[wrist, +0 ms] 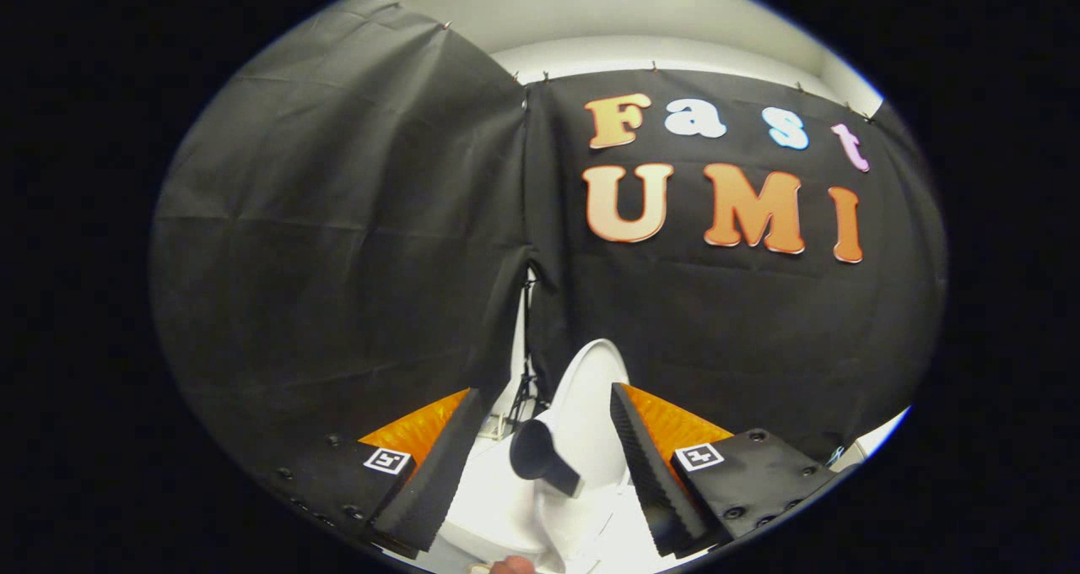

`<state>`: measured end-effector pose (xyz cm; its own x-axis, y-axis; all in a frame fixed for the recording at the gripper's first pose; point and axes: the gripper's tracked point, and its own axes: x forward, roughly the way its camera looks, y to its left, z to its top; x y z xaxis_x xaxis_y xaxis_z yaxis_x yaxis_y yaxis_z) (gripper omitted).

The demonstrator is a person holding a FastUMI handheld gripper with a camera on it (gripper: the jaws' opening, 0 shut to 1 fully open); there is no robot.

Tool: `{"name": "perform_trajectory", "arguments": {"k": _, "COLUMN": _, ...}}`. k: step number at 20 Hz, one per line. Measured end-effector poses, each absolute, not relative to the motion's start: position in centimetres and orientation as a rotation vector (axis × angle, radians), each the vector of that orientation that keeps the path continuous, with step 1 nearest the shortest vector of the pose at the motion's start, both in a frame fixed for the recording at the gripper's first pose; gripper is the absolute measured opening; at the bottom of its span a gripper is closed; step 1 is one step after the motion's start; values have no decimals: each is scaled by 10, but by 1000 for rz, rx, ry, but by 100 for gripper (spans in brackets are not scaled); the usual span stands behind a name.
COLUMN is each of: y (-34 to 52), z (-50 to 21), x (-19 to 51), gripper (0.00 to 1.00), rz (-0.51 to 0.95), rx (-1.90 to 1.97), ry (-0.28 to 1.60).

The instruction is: Open the toilet lid.

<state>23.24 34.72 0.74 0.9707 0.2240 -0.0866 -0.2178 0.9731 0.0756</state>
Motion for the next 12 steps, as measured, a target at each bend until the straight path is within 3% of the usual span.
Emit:
{"name": "perform_trajectory", "arguments": {"k": 3, "y": 316, "z": 30, "x": 231, "gripper": 98, "rz": 168, "rx": 27, "ry": 51}}
{"name": "perform_trajectory", "arguments": {"k": 12, "y": 120, "z": 34, "x": 186, "gripper": 98, "rz": -95, "rx": 17, "ry": 47}}
